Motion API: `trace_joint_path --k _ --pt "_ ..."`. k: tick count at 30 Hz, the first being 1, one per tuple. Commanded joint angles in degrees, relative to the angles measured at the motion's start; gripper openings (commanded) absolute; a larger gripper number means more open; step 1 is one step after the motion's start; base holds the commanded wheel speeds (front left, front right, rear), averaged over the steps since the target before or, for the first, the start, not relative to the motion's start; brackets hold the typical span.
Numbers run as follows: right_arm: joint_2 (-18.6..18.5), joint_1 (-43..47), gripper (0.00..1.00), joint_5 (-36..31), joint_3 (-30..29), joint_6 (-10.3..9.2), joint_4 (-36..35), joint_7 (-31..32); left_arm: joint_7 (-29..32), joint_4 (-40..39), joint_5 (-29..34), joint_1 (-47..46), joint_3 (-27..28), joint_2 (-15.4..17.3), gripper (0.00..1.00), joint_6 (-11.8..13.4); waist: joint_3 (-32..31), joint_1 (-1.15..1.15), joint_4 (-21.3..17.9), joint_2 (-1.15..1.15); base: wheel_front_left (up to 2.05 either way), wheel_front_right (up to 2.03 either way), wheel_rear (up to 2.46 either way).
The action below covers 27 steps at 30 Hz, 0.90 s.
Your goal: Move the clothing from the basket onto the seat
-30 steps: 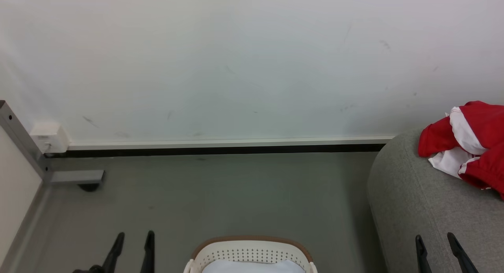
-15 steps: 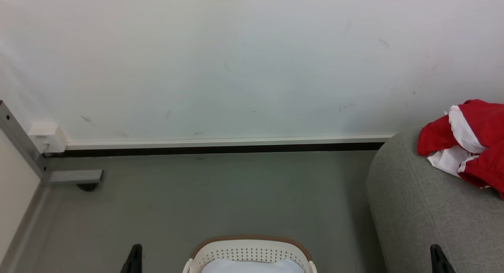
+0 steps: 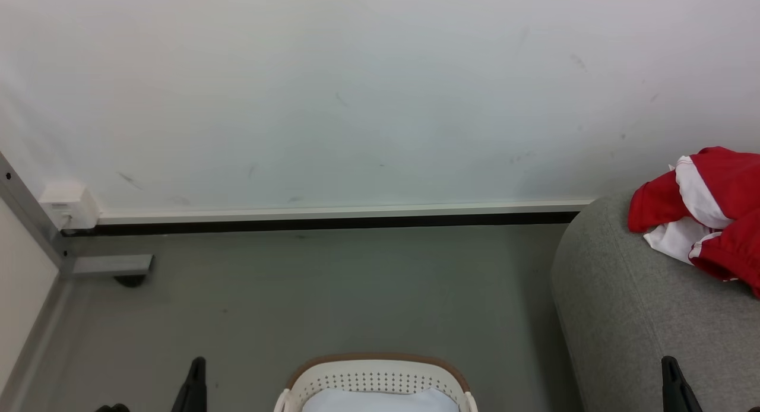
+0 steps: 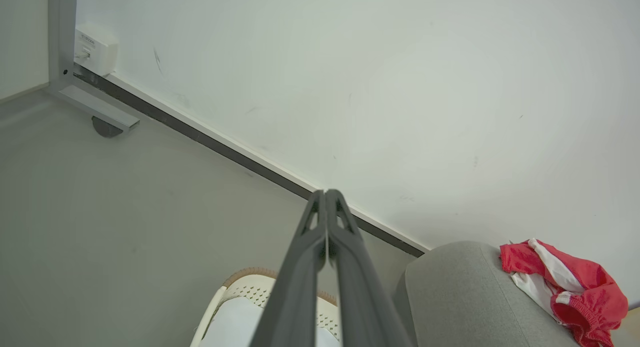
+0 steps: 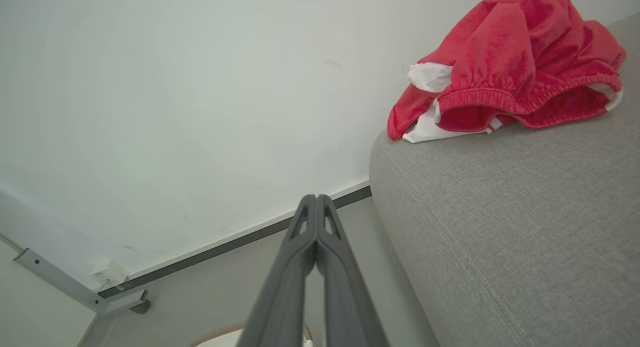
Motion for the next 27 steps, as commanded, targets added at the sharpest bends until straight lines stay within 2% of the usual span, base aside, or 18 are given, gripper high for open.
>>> trace_joint_path --k 1,27 --pt "-0.76 -1.65 0.0 1.8 -0.29 -0.03 -0.55 0.26 0.26 -0.63 -1.87 -1.45 0.42 0.16 0.0 -0.07 0.02 0.0 -0.01 0.0 0.0 0.0 0.0" --pt "-0.97 -5.1 0.0 23.02 -1.11 -0.07 0.29 5.39 5.59 -0.23 -21.43 -4.3 2.14 -0.19 0.0 -0.15 0.69 -0.01 -0.37 0.0 0.0 0.0 0.0"
